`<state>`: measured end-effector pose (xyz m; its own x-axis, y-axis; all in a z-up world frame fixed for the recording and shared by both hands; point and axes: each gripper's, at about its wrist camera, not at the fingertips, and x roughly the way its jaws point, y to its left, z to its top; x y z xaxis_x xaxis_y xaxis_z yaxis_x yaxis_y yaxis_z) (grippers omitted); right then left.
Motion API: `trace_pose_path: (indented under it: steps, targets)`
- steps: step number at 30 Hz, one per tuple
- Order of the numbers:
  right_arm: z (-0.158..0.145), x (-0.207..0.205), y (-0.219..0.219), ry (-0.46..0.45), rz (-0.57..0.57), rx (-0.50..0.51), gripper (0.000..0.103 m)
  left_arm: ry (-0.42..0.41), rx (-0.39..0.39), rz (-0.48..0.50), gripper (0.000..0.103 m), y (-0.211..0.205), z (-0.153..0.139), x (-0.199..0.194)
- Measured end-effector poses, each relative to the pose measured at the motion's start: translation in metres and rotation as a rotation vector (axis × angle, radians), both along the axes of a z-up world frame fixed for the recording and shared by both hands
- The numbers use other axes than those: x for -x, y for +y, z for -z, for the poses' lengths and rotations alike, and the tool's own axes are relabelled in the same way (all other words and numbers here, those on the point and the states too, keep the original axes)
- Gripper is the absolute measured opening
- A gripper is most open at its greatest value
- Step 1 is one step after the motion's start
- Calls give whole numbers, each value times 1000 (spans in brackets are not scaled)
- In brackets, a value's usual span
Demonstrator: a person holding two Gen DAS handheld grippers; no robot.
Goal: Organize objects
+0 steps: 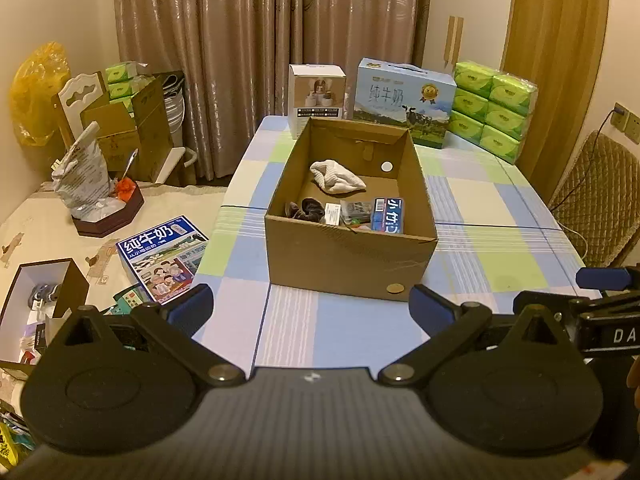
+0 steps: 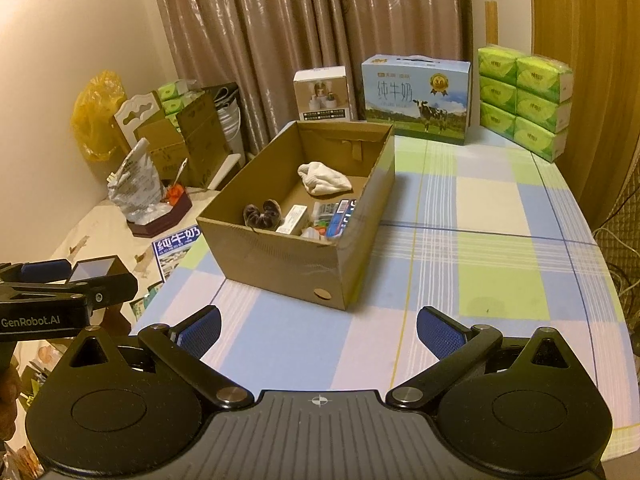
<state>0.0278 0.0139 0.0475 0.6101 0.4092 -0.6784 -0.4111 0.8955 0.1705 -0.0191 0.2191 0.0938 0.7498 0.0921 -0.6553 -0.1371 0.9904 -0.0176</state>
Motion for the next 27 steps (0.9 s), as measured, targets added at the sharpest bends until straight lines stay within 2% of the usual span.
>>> trace_pose_path:
  steps: [27]
  targets:
    - [4,-3,2,-8,11,34,101,2,-5,0,102,2,1,-2]
